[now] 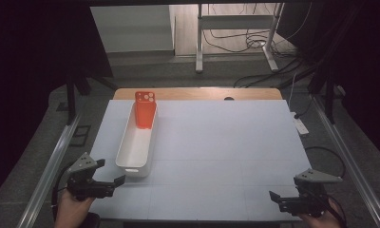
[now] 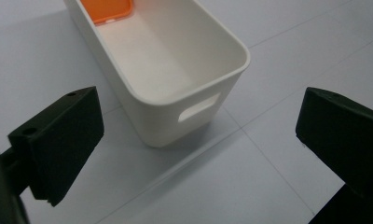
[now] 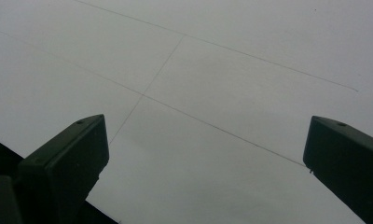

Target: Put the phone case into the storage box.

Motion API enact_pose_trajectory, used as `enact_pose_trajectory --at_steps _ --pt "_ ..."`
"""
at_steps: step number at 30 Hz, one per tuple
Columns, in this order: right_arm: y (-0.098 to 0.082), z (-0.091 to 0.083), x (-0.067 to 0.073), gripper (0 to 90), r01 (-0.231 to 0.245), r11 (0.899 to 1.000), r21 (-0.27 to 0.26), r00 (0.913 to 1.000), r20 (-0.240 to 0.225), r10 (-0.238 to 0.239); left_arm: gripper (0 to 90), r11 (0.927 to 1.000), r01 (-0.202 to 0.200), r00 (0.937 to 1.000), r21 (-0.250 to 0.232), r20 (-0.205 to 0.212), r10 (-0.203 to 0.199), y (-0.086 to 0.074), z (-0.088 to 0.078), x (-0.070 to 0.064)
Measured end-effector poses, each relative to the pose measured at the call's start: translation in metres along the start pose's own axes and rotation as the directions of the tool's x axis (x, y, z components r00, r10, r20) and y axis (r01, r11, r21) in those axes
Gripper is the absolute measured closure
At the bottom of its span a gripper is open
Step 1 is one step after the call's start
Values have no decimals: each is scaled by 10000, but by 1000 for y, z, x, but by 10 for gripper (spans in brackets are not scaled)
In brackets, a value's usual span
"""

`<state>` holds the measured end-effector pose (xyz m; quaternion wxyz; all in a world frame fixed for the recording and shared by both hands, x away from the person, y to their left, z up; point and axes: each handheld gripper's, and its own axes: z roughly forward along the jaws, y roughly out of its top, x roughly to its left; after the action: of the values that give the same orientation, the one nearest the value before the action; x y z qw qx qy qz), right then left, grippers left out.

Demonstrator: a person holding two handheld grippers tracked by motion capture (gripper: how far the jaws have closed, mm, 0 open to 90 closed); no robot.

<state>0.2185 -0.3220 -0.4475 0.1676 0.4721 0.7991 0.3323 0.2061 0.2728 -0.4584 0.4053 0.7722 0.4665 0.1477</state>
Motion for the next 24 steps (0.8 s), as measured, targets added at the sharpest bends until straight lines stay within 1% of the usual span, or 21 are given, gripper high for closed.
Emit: enact_pose_trajectory --at_steps 8,21,24 --pt "0 0 0 0 5 10000 9 10000 4 -5 16 10000 -22 10000 59 -80 22 -6 -4 -1" --pt "0 0 0 0 -1 10000 18 10000 6 1 16 9994 71 9997 335 -254 -63 -13 -7 -1" --pt "0 0 0 0 -2 10000 25 10000 9 2 16 9992 43 9996 396 -271 -32 -14 -7 -1"
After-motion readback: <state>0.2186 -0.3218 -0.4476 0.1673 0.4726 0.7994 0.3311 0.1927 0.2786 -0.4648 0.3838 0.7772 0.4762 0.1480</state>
